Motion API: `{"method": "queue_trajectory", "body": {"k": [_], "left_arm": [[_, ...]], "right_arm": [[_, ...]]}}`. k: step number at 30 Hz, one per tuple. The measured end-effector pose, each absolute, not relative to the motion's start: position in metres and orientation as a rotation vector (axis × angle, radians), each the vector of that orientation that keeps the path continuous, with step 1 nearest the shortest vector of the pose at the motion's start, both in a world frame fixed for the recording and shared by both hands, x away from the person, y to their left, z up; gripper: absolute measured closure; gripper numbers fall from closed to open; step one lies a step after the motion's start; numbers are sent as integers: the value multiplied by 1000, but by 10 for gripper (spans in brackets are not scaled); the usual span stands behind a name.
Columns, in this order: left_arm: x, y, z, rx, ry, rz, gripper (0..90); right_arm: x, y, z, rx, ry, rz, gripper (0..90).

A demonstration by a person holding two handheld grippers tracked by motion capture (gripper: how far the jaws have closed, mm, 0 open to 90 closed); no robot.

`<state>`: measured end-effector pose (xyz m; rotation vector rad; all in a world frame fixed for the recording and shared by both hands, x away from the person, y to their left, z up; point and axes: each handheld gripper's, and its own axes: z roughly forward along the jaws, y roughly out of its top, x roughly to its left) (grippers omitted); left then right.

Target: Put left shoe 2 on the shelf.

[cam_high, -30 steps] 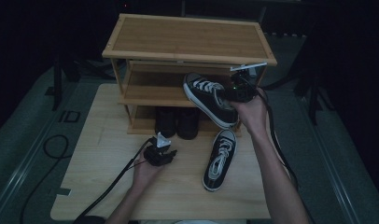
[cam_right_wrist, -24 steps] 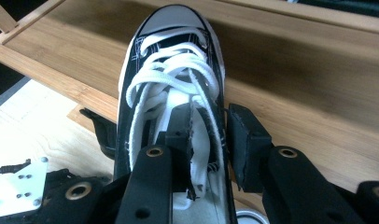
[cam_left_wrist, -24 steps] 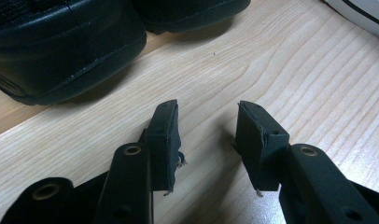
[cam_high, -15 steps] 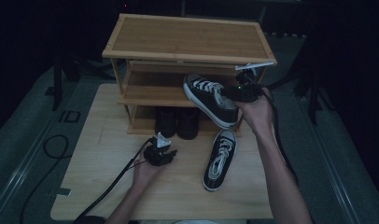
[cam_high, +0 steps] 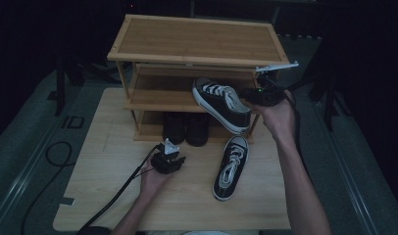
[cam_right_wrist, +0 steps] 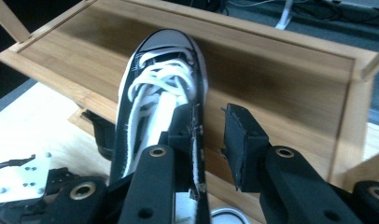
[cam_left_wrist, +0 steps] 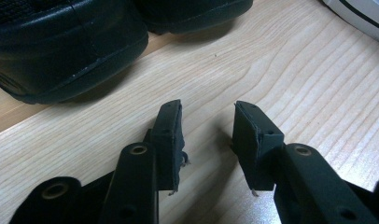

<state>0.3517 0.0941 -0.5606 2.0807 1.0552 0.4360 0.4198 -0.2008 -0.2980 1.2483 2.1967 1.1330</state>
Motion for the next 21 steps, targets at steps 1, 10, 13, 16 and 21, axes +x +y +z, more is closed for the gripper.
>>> {"method": "queue_trajectory", "body": {"k": [1, 10, 13, 16, 21], "left_arm": [[352, 94, -561, 2081, 1055, 436, 637], [349, 91, -560, 2080, 1049, 431, 686], [348, 90, -560, 2081, 1046, 429, 692], [348, 87, -560, 2084, 1047, 413, 713], [348, 84, -559, 2099, 1045, 422, 768]], "right_arm": [[419, -202, -297, 1249, 2186, 1133, 727], [420, -210, -296, 1246, 2170, 1098, 765], [423, -212, -300, 1247, 2178, 1071, 780], [425, -214, -305, 1256, 2182, 1062, 800], [427, -218, -312, 1266, 2189, 1036, 838]]}}
